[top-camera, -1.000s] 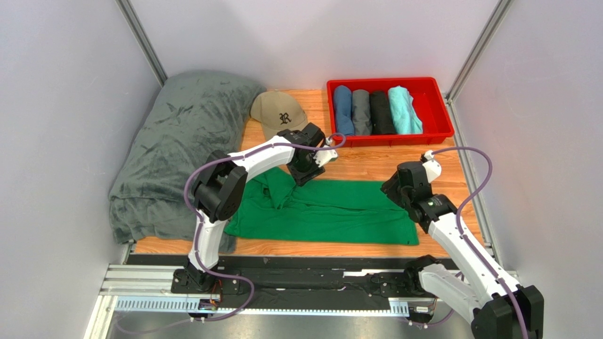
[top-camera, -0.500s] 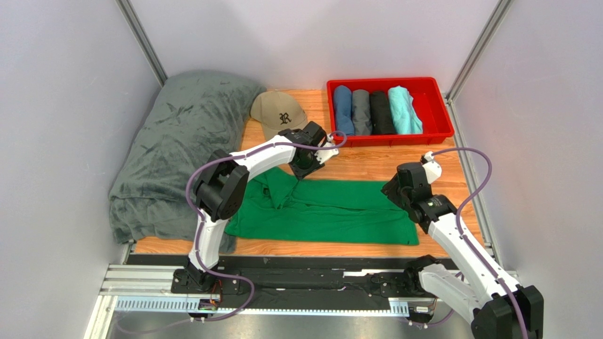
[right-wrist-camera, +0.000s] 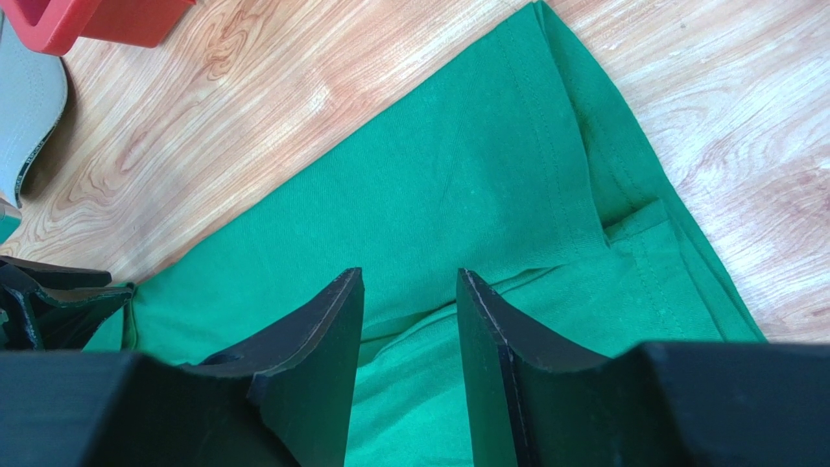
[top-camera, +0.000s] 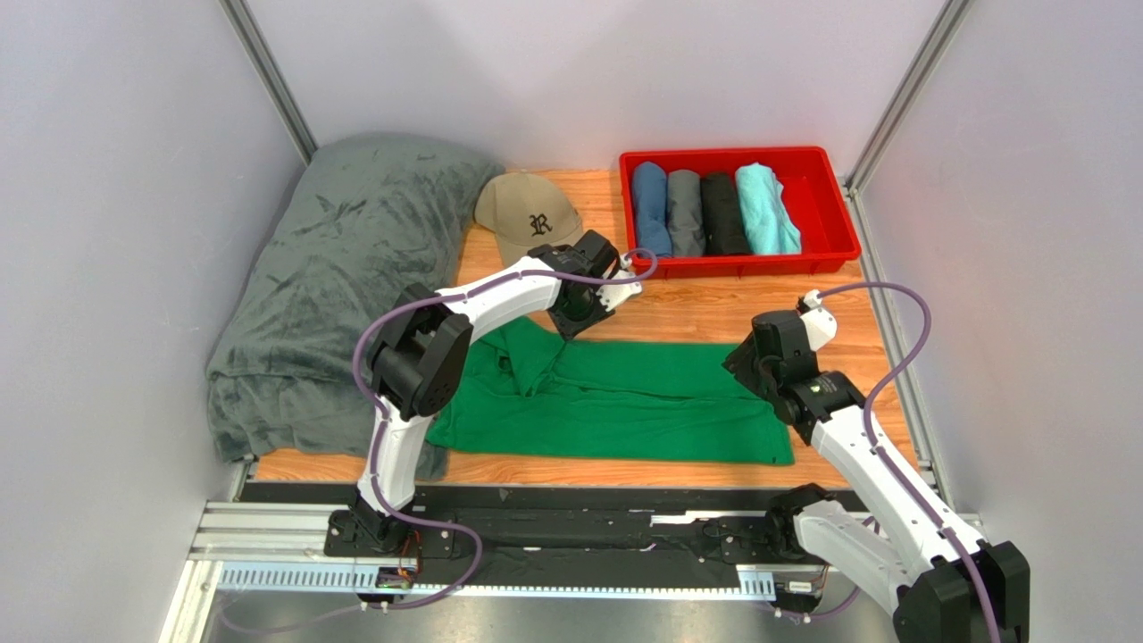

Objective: Roll the t-shirts
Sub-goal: Fold the T-shirt at the center of the board.

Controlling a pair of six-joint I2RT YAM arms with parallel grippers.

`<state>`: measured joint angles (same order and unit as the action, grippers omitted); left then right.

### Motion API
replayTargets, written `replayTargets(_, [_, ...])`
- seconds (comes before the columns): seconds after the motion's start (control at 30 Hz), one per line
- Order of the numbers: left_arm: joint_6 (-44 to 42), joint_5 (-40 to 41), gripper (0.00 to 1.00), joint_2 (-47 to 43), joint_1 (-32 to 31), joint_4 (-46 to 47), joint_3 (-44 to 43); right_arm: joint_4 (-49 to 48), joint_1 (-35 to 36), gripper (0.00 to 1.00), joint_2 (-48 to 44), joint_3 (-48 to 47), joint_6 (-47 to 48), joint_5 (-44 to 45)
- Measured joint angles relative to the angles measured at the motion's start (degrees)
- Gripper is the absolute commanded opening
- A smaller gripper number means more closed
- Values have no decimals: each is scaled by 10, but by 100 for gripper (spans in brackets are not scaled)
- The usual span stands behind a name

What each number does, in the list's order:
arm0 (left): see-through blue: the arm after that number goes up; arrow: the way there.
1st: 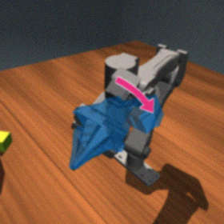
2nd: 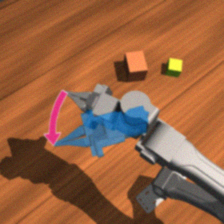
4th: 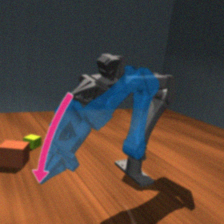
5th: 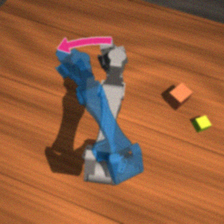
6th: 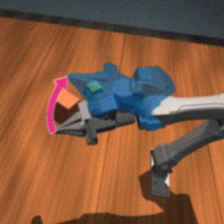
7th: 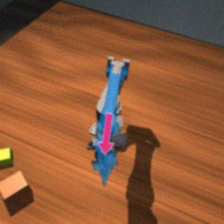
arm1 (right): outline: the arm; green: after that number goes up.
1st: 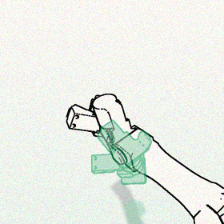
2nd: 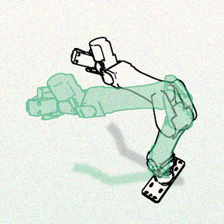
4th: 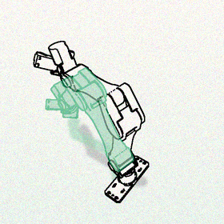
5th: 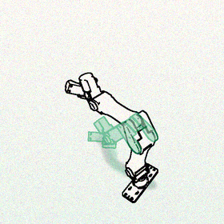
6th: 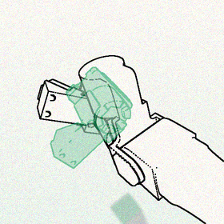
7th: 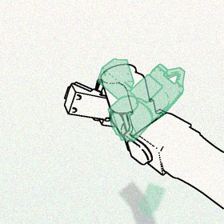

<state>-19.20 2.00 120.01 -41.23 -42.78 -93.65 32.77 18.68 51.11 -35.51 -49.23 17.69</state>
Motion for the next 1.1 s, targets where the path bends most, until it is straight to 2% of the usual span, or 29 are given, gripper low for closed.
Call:
replayTargets(0.07, [0, 0, 33, 0, 0, 0, 0, 0, 0, 44, 0, 0, 0, 0])
replayTargets(0.2, [0, 0, 25, 0, 0, 2, 0, 0, 0, 44, 0, 0, 0, 0])
replayTargets(0.27, [-2, 0, 15, 2, 0, 3, 0, 0, 0, 44, 0, 0, 0, 0])
replayTargets(0.47, [-3, 0, 0, 6, 0, 6, 3, 0, -1, 44, 0, 0, 0, 0])
replayTargets(0.87, [-2, 3, 0, 3, 7, 15, 10, 0, -1, 44, 2, 0, 0, -2])
replayTargets(1.1, [-6, 10, 0, -79, 28, 9, 66, -6, 1, 43, 21, -3, -1, -26])
